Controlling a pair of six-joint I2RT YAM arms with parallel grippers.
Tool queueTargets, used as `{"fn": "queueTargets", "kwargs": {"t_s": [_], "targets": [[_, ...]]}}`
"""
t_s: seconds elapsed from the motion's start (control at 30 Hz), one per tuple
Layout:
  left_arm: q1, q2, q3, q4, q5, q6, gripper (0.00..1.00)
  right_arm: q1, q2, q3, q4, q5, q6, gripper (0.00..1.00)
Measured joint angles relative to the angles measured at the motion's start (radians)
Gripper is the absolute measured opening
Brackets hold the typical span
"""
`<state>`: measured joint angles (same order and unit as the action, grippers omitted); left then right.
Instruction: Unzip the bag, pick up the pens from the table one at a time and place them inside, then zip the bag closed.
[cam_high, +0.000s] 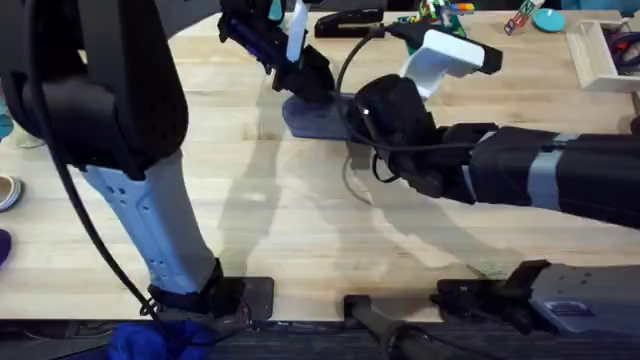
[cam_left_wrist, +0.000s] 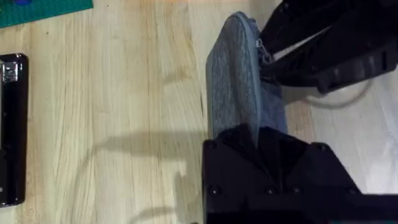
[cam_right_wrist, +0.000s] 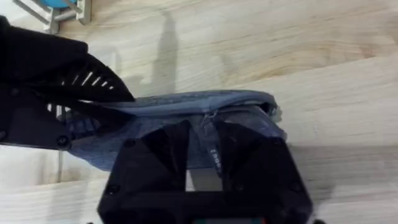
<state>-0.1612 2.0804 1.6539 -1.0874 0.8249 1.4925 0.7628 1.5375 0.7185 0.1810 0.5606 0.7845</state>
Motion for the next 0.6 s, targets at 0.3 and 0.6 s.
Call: {"fn": "queueTargets", "kwargs": {"t_s": [0.3, 0.6], "targets": [[0.000, 0.000, 0.000, 0.000, -0.002, 0.000, 0.042, 0.000, 0.000, 0.000, 0.005, -0.004, 0.000, 0.033], [0.000, 0.000, 0.000, 0.000, -0.002, 0.000, 0.041, 0.000, 0.000, 0.000, 0.005, -0.004, 0.000, 0.032]]}}
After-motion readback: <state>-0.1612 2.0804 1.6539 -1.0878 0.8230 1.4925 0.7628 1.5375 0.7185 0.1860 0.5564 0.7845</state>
